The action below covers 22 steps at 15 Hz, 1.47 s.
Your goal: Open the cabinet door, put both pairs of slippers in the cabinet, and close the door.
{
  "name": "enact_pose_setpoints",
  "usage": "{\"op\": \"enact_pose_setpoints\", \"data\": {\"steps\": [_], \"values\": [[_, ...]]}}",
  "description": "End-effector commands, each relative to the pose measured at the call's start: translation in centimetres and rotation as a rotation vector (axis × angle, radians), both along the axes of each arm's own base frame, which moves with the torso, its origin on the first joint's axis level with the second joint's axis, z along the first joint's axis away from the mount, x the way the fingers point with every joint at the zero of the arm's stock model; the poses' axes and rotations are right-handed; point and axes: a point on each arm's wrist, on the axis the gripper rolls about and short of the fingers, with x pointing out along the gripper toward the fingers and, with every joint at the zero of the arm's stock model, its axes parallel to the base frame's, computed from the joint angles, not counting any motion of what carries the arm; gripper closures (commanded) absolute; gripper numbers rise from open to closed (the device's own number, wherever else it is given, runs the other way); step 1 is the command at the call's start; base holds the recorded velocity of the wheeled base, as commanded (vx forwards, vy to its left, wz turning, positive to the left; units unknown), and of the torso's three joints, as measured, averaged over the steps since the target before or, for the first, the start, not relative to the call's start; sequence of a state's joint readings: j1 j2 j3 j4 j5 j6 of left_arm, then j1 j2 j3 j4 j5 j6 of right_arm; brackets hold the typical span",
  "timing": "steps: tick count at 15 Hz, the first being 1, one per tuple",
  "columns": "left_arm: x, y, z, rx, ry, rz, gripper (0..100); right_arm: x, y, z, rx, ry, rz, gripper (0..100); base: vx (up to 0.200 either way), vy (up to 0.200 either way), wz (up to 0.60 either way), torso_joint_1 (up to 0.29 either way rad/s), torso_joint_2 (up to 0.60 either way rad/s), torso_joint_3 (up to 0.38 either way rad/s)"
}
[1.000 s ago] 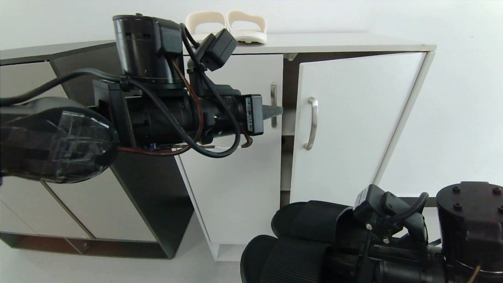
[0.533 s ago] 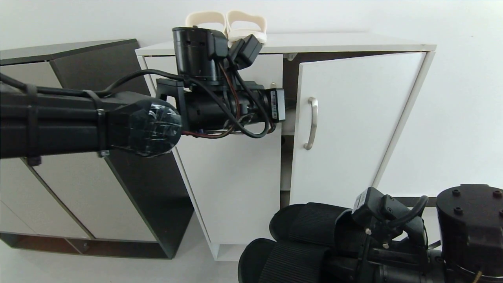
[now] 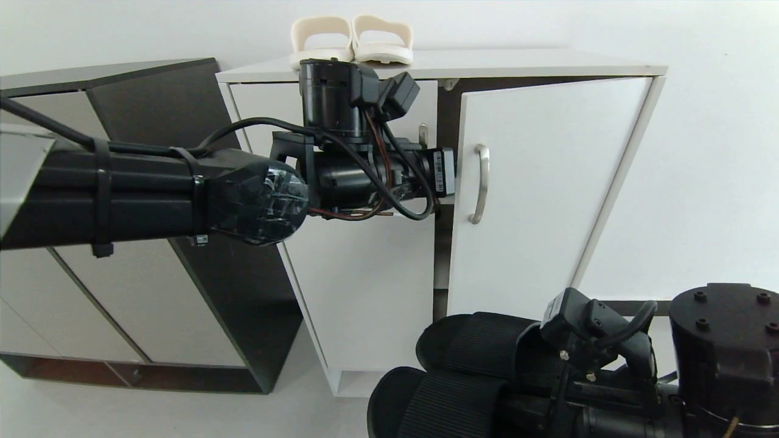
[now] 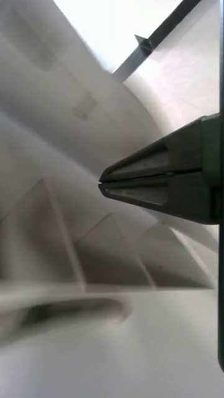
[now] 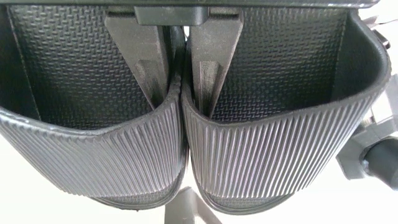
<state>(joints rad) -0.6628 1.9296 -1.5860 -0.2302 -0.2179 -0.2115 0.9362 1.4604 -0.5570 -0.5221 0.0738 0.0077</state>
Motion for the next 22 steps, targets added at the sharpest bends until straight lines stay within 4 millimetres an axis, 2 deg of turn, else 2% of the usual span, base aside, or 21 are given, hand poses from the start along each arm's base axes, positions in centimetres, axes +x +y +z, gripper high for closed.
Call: {"op": "enact_pose_setpoints", "data": {"steps": [1,2,4,6,9,12,14,16,17,19,20,22], "values": [[-0.7,-0.7,0.1,-0.001,-0.003,-0.017,100,-0.1,0.1,0.1,0.002,-0.002,0.004,100,-0.2,0.0,0.0,-0.012,0.0,0.007],[-0.8,-0.8,0.1,-0.002,-0.002,-0.018,100,-0.2,0.0,0.1,0.002,-0.003,0.006,100,-0.2,0.0,0.0,-0.002,0.0,0.002],[-1.9,-2.7,-0.3,0.004,0.005,-0.07,100,-1.5,-0.2,0.5,-0.024,0.012,0.043,100,-0.2,0.0,0.0,0.005,0.0,0.005],[-3.2,-4.5,-0.5,0.0,0.001,-0.13,100,-2.0,-0.4,1.0,-0.037,0.02,0.057,100,-0.2,0.0,0.0,0.002,0.0,0.005],[-3.0,-4.3,-0.3,-0.023,-0.018,-0.119,100,-2.0,-0.4,1.1,-0.033,0.018,0.057,100,-0.133,0.0,0.0,0.003,0.0,0.003],[-3.7,-2.5,0.7,-0.039,-0.024,-0.095,100,-1.9,-0.4,1.0,-0.035,0.02,0.051,100,0.0,0.0,0.0,0.0,0.0,0.0],[-4.8,0.2,2.0,-0.048,-0.04,-0.049,100,-1.4,-0.4,1.1,-0.028,0.018,0.026,100,0.0,0.0,0.0,0.0,0.0,0.0],[-6.4,4.3,3.3,-0.058,-0.062,0.075,100,-0.5,-0.2,1.0,-0.032,0.013,-0.037,100,0.0,0.0,0.0,0.0,0.0,0.0],[-8.1,6.7,3.9,-0.069,-0.078,0.125,100,-0.2,0.0,1.0,-0.023,0.01,-0.06,100,0.0,0.0,0.0,0.0,0.0,0.0],[-13.7,11.6,4.8,-0.092,-0.128,0.213,100,0.4,0.6,0.8,-0.005,-0.007,-0.092,100,0.0,0.0,0.0,0.0,0.0,0.0],[-16.5,13.9,4.5,-0.08,-0.155,0.27,100,0.8,1.0,0.6,-0.007,-0.015,-0.122,100,0.0,0.0,0.0,0.0,0.0,0.0],[-21.8,18.4,2.3,0.005,-0.157,0.451,100,2.0,2.6,0.5,0.018,-0.019,-0.225,100,0.0,0.0,0.0,0.0,0.0,0.0]]}}
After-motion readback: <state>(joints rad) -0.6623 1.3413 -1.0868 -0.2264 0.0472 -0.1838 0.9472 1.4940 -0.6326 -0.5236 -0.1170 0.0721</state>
